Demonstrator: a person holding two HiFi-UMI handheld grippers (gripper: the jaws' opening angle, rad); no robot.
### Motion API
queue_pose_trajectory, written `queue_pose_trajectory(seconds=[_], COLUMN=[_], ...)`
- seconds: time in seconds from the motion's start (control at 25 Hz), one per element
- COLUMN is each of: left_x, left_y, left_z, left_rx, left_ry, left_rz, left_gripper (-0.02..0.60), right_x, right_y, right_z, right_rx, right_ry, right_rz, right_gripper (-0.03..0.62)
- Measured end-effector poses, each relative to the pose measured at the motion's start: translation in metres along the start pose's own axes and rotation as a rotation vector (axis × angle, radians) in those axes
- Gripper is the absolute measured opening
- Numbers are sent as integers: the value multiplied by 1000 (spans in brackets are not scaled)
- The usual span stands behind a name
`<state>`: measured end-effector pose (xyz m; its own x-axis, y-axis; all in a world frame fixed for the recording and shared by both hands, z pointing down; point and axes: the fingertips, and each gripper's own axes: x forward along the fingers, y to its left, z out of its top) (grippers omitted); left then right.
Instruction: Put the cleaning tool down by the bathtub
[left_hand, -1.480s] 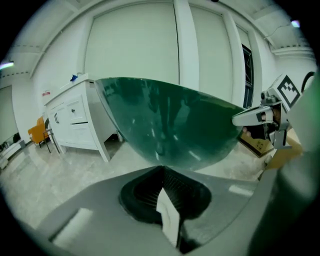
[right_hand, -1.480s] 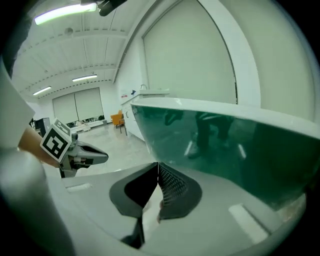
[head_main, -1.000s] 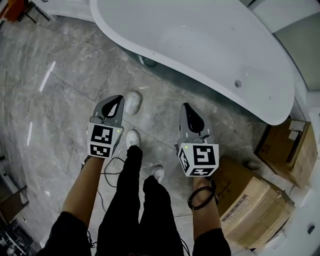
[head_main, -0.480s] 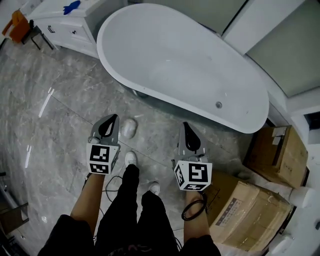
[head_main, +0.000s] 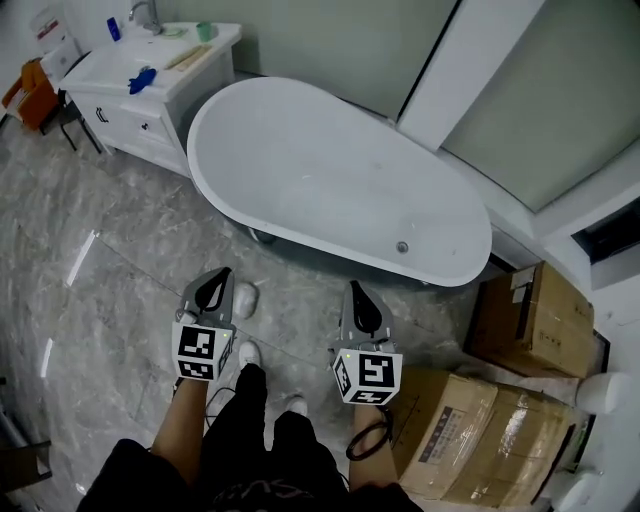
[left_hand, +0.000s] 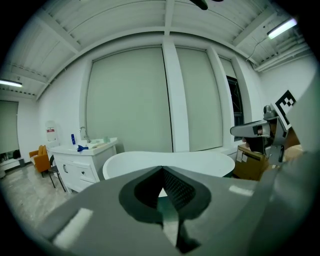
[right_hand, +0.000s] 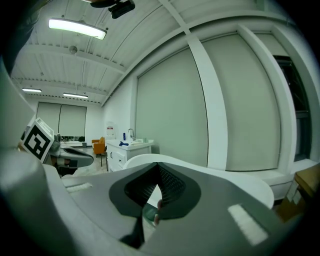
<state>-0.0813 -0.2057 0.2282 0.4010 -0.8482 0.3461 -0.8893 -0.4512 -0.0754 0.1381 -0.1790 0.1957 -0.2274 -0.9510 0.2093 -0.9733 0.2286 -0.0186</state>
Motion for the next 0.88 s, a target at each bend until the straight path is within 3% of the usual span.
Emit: queue_pose_trajectory(seconds=[0.24, 0.64, 0.88], left_x=[-36, -82, -104], left_y=[-10, -34, -34], left_z=[32, 58, 80], left_rx=[-16, 3, -21], left_ry=[-66, -62, -132], left_rz=[40, 54, 48], left_gripper=[0, 0, 0], right_x=[-36, -86, -108], right_y=[-7, -26, -15], right_z=[22, 38, 53], right_rx=[-10, 63, 5], right_ry=[-17, -13, -19], right_rz=[-21, -62, -15], right_gripper=[21, 20, 18])
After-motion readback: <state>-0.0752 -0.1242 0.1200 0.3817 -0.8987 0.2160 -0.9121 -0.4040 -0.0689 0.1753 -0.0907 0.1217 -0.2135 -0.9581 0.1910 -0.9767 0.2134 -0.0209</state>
